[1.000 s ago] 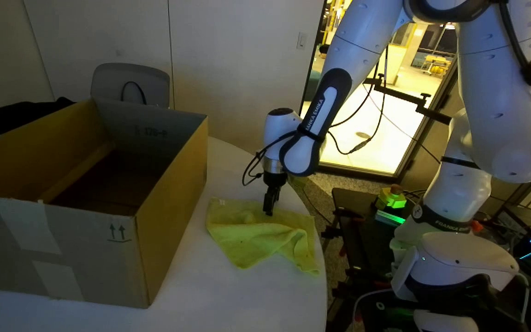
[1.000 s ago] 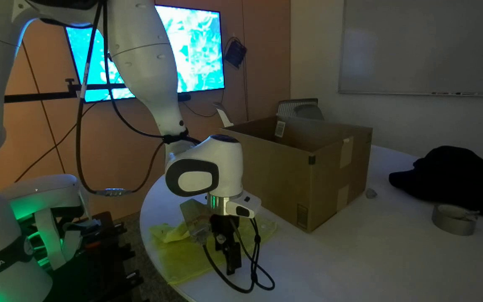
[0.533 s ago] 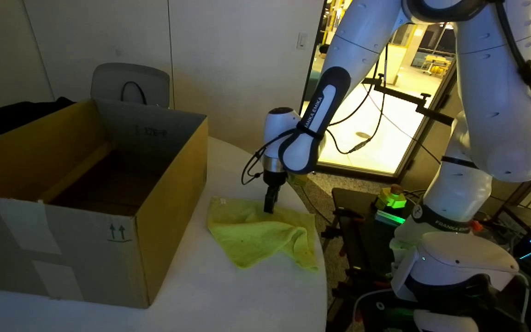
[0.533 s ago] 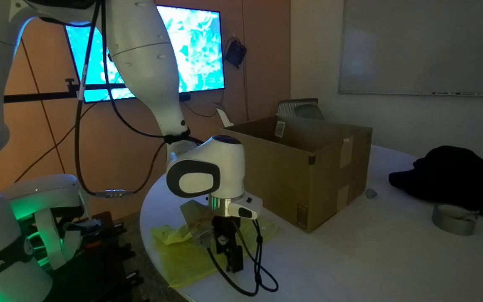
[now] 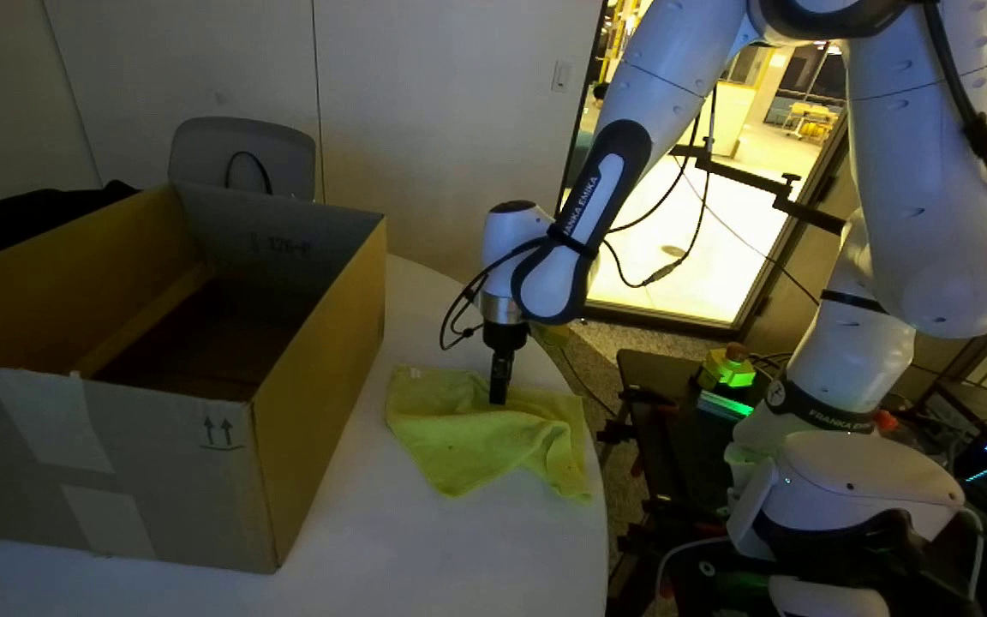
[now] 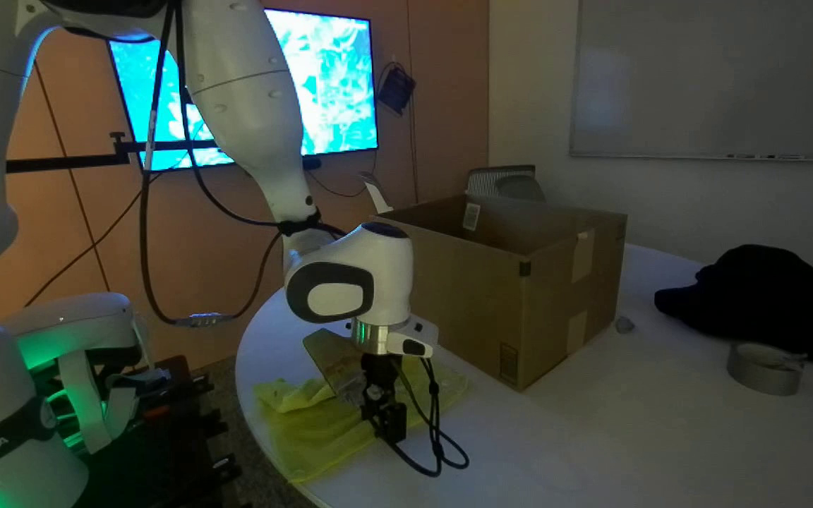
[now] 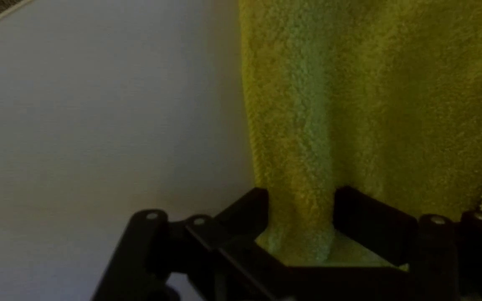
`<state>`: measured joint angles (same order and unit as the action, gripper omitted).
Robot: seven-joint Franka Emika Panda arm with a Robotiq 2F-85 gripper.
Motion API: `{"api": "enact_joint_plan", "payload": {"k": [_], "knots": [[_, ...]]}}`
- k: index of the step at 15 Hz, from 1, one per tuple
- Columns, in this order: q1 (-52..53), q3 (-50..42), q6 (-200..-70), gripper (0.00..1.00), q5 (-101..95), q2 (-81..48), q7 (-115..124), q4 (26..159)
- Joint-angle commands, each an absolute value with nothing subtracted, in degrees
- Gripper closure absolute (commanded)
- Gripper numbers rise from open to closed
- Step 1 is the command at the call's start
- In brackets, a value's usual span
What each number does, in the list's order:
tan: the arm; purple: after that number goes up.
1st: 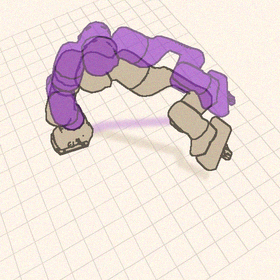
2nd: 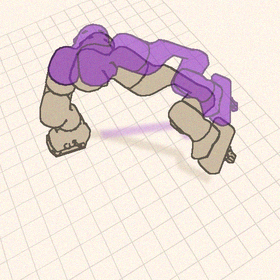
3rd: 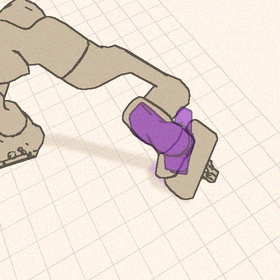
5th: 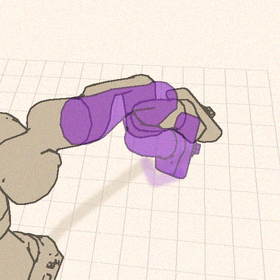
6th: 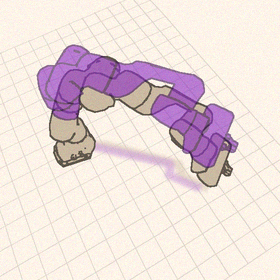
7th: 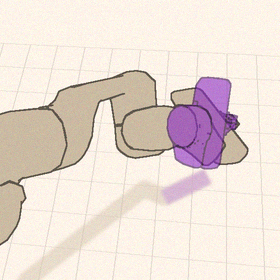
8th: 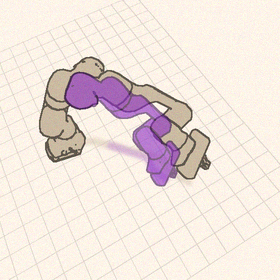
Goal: Put the black marker on the yellow towel, fold the towel and place it inside the brown box
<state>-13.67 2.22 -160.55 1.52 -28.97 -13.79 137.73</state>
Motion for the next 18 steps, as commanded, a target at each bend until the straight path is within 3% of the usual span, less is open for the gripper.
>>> {"api": "enact_joint_plan", "payload": {"k": [1, 2, 4, 7, 18], "knots": [[-13.4, 3.9, -158.0, 0.58, 1.7, -29.0, -15.7, 136.3], [-13.3, 4.3, -157.6, 0.6, 1.8, -28.9, -16.1, 136.2], [-13.2, 4.9, -156.5, 0.8, 2.0, -28.8, -16.7, 135.8], [-13.6, 6.3, -155.2, 1.0, 2.8, -28.2, -17.8, 135.8], [-10.3, 7.0, -155.5, 1.0, 2.1, -16.8, -17.6, 139.8]]}}
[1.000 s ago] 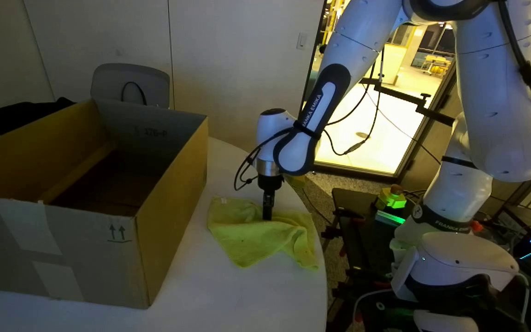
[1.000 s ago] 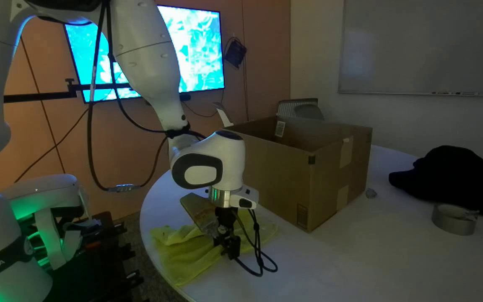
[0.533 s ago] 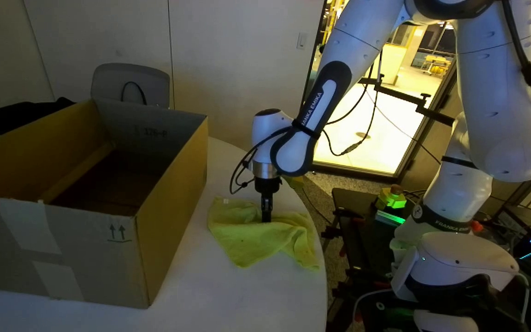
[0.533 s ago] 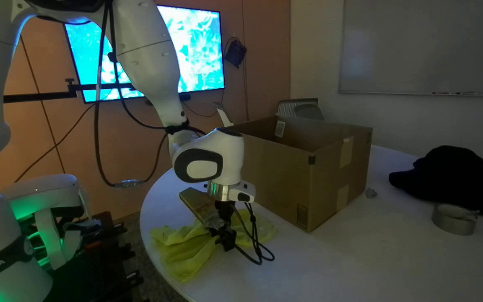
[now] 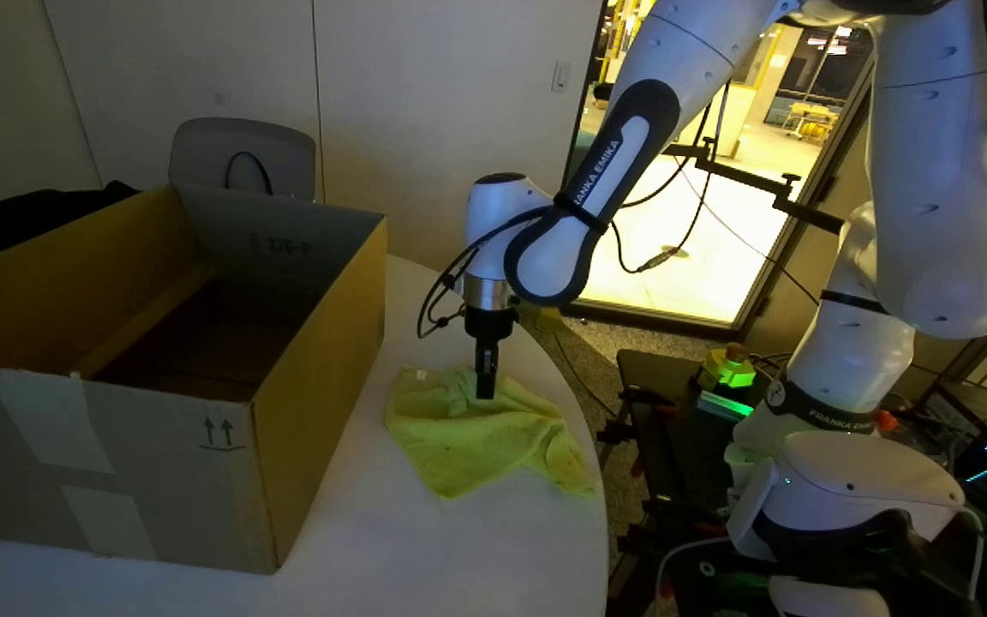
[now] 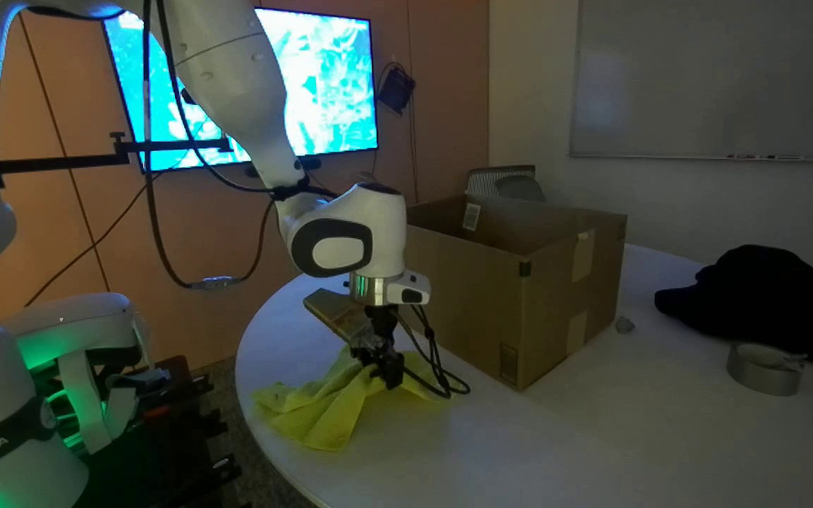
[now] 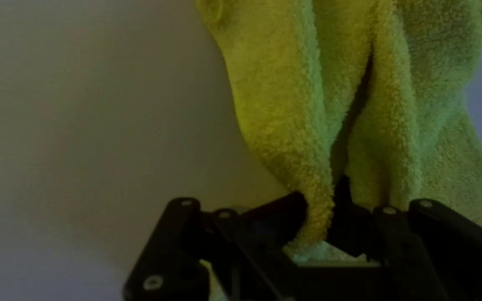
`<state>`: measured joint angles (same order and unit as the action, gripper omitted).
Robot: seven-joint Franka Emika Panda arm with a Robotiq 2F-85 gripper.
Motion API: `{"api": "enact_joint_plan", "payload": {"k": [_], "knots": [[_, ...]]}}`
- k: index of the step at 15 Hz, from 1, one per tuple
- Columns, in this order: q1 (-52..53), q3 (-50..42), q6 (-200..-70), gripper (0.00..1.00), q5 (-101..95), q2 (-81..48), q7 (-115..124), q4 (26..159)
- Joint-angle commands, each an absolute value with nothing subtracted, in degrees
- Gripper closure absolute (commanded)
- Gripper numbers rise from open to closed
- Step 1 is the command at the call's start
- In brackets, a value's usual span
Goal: Put the black marker on the yellow towel, fold the towel and place it inside the brown box
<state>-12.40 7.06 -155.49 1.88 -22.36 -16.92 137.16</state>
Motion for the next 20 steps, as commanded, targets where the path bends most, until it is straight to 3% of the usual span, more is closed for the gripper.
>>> {"api": "enact_joint_plan", "payload": {"k": [1, 15, 16, 17, 19, 20], "knots": [[-9.6, 7.2, -155.3, 1.0, 2.3, -15.9, -17.9, 139.7], [13.3, 7.9, -149.6, 0.99, -9.3, -22.5, -1.8, 136.3], [14.2, 7.7, -149.2, 0.97, -9.9, -22.7, -0.7, 136.0], [14.9, 7.5, -148.8, 0.72, -10.4, -22.8, 0.2, 135.8], [15.5, 8.0, -147.8, 0.71, -10.3, -22.9, 0.9, 135.3], [15.9, 8.0, -147.4, 0.65, -10.4, -22.7, 1.5, 135.1]]}}
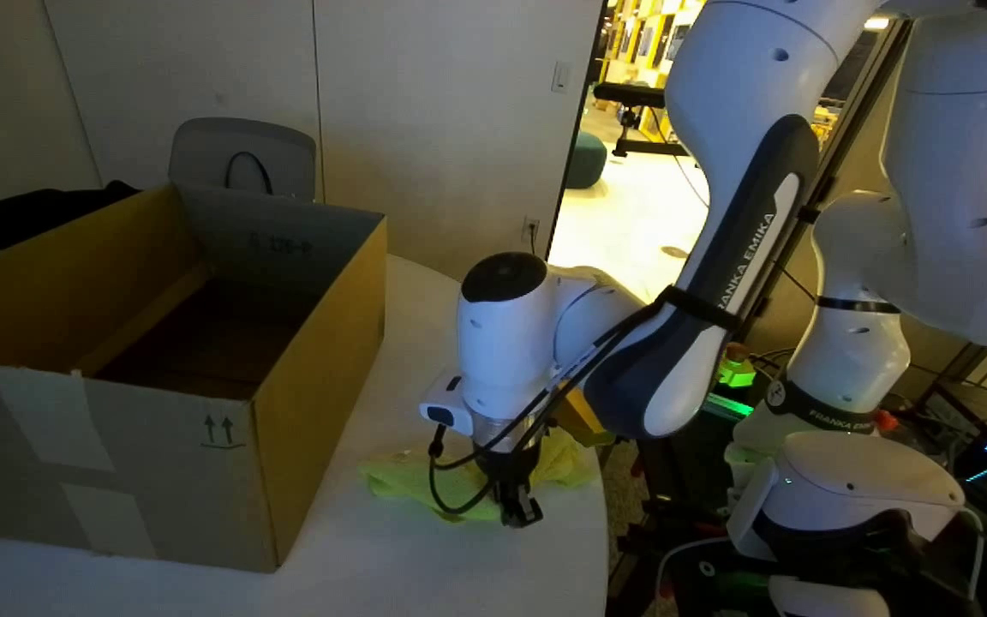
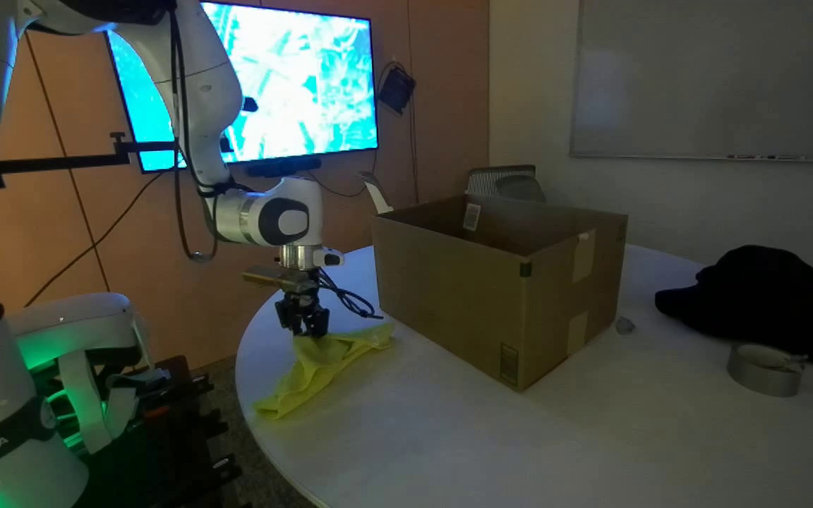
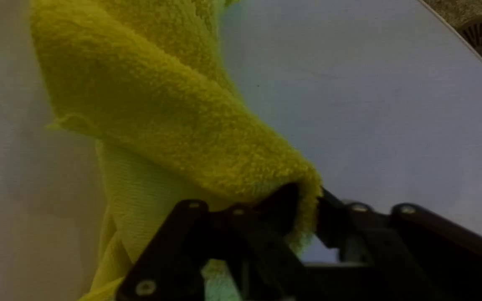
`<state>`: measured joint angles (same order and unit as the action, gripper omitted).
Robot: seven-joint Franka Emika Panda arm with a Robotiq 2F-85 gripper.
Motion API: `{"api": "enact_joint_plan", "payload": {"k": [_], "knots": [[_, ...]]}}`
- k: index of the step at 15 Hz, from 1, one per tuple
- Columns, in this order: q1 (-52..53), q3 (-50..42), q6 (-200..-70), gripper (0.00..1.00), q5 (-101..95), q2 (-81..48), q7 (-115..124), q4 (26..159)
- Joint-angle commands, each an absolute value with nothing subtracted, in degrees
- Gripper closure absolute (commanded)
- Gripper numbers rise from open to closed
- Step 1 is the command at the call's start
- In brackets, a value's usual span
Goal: Put the black marker on the yellow towel, fold the towel and place it inside the brown box
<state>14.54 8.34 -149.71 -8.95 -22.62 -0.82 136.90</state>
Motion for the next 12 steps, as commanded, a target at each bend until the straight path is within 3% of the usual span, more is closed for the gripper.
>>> {"api": "enact_joint_plan", "payload": {"k": [1, 8, 9, 12], "knots": [[15.9, 8.4, -147.2, 0.58, -9.9, -22.4, 1.3, 135.1], [15.8, 8.6, -148.2, 0.05, -8.5, -16.3, 5.1, 138.6], [15.6, 8.4, -148.5, 0.01, -8.4, -15.4, 6.1, 139.3], [15.0, 7.5, -148.5, 0.0, -8.5, -12.7, 9.1, 141.6]]}}
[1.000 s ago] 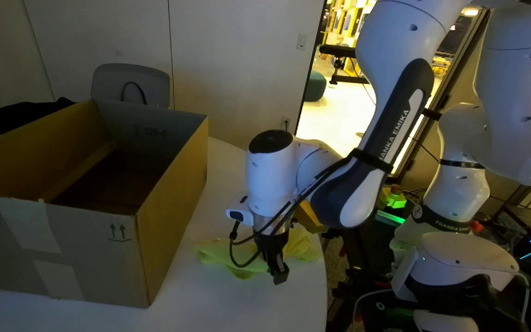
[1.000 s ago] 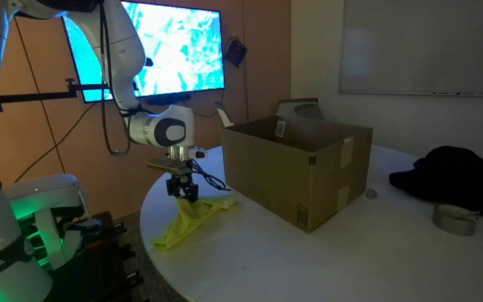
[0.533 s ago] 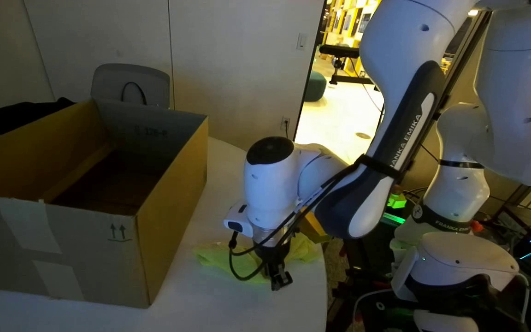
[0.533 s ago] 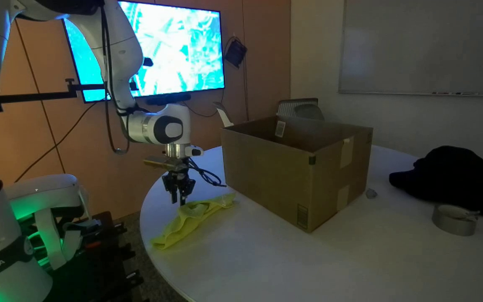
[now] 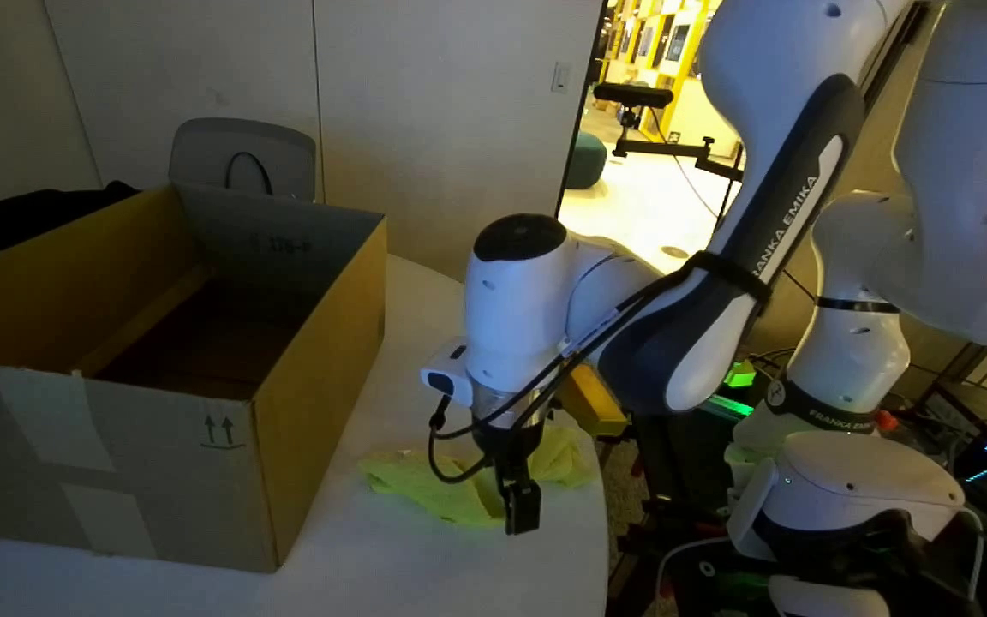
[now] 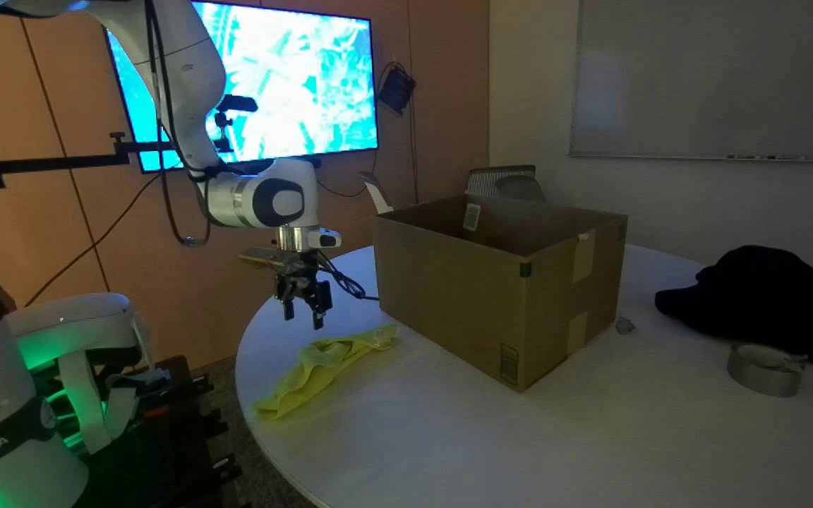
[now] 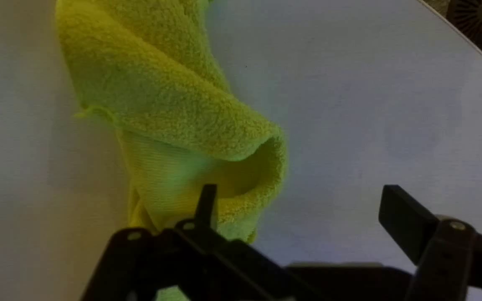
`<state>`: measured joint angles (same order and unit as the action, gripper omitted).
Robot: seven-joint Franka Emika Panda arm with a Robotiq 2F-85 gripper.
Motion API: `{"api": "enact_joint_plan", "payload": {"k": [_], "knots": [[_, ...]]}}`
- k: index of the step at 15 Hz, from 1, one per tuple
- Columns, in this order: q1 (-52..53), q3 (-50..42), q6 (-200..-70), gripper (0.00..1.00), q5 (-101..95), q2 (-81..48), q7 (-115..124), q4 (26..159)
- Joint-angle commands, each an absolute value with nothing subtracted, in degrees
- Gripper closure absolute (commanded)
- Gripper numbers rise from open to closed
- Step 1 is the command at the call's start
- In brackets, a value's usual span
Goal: Put the black marker on the yellow towel, fold the towel and place it inside the brown box
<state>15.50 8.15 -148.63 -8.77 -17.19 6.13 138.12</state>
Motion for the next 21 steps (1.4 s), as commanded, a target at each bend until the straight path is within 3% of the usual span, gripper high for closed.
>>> {"api": "enact_joint_plan", "payload": {"k": [1, 10, 21], "knots": [[15.2, 6.6, -148.4, 0.0, -9.9, -11.9, 10.9, 142.2], [14.0, 1.1, -149.1, 0.0, -18.8, -13.6, 18.4, 144.1], [7.7, 1.9, -156.8, 0.0, -11.9, -23.6, 8.3, 142.9]]}}
